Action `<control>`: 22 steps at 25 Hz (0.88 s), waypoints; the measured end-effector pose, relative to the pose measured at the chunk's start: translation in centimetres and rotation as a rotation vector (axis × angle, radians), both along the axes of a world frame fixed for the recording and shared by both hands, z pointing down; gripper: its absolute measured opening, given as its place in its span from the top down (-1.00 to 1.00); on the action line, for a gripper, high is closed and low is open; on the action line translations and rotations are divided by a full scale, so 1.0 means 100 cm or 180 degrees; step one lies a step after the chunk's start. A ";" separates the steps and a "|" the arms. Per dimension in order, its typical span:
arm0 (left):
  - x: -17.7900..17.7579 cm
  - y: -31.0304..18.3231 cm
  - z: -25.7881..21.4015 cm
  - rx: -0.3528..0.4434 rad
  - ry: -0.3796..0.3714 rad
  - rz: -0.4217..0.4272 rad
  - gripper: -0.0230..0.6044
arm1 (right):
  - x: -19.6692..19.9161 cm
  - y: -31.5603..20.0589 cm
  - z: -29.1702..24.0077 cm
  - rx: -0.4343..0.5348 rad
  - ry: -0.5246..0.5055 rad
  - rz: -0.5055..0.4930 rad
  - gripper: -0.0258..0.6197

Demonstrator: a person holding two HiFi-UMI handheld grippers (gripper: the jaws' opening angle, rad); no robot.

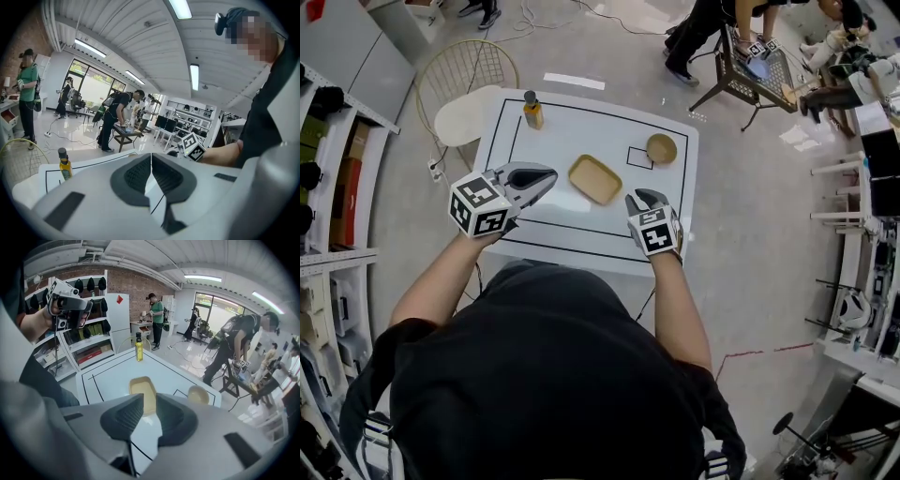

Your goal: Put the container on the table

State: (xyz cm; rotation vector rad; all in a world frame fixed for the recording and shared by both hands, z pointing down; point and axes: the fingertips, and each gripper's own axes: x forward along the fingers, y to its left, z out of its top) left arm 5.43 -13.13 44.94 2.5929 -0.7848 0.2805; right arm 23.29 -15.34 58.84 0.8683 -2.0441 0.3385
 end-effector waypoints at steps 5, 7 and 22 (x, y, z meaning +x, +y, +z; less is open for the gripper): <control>0.008 -0.001 -0.008 0.0060 -0.0004 0.0051 0.89 | 0.011 -0.003 -0.022 0.0130 -0.0110 0.0127 0.66; 0.011 0.001 -0.010 0.0069 -0.0012 0.0074 0.89 | 0.017 -0.002 -0.030 0.0189 -0.0148 0.0173 0.67; 0.041 0.000 -0.019 0.0117 -0.0033 0.0176 0.89 | 0.063 -0.008 -0.094 0.0783 -0.0542 0.0494 0.81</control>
